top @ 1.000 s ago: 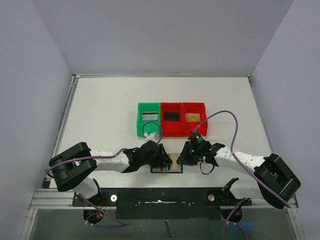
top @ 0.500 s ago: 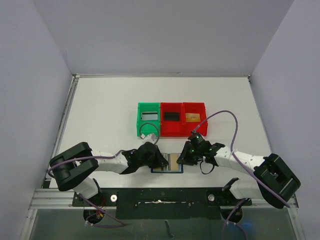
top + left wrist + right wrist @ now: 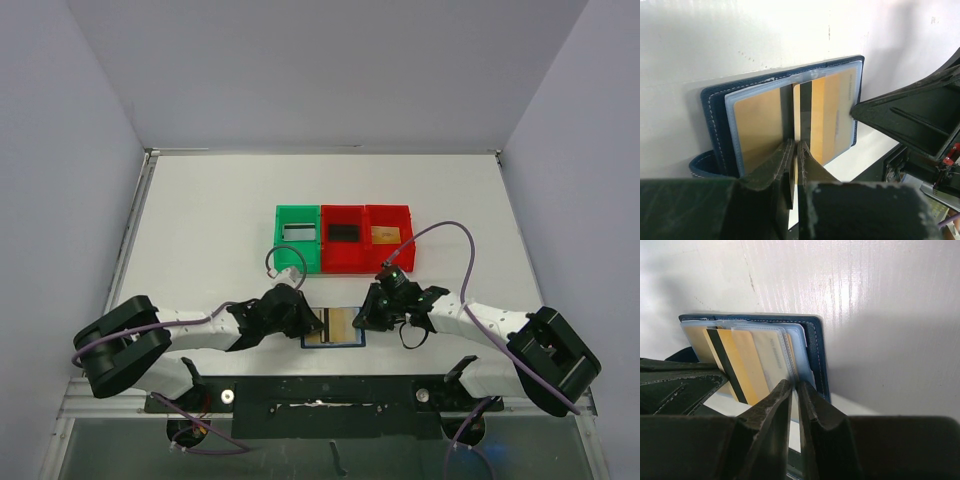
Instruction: Take the credit cards out of the card holder
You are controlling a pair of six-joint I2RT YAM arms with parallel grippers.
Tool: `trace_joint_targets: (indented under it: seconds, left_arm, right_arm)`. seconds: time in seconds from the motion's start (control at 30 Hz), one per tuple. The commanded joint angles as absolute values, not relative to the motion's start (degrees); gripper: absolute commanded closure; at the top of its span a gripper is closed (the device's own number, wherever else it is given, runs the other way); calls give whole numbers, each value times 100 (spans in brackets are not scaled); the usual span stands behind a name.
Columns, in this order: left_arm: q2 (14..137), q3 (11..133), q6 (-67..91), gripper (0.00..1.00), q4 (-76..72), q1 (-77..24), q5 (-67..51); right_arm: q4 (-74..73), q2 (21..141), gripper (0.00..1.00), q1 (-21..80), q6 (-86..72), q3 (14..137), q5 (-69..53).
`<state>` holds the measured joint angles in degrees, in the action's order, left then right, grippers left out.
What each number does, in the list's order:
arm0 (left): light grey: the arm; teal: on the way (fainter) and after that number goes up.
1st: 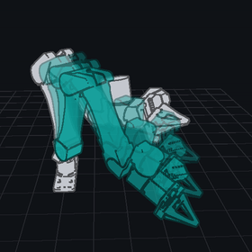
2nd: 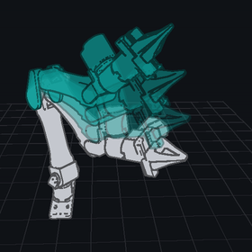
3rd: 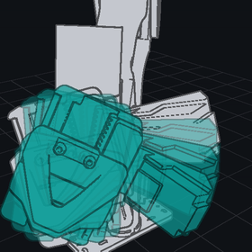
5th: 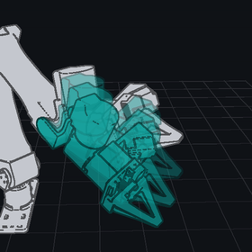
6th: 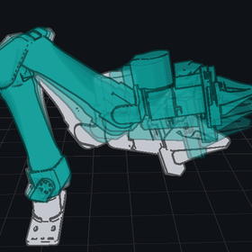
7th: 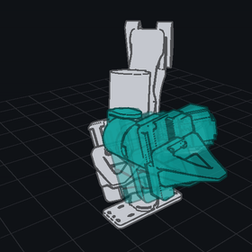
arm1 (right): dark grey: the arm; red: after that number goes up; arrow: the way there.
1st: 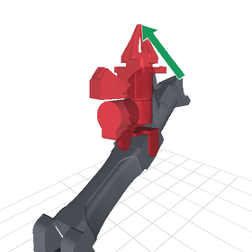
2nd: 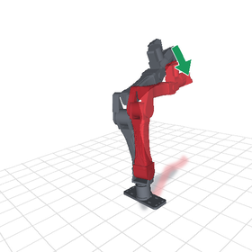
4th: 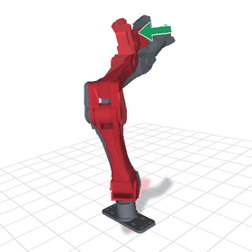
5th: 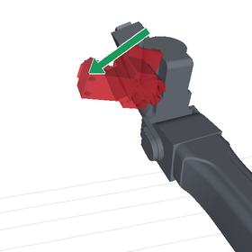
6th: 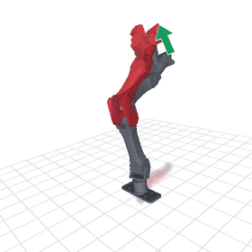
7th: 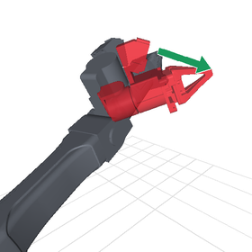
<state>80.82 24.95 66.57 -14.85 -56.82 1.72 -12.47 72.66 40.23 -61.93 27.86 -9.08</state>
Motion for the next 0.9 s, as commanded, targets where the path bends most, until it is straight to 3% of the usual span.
trace_joint_targets:
  seconds: [0.0,0.37,0.7,0.87]
  left_arm:
    - [7926,2428,6390,100,-1273,-5607,89]
    - [8130,2571,6381,100,-1446,-5608,1]
    - [8151,2575,6467,100,-1524,-5607,-18]
    - [8156,2428,6607,80,-1802,-5607,-96]
  right_arm:
    - [-1398,7319,86,4069,-6023,2845,-826]
    - [-1421,6481,64,4140,-5553,3561,-1020]
    - [-1127,7769,68,4526,-5932,3360,-1165]
    - [-1037,7991,69,4562,-6120,3102,-1068]
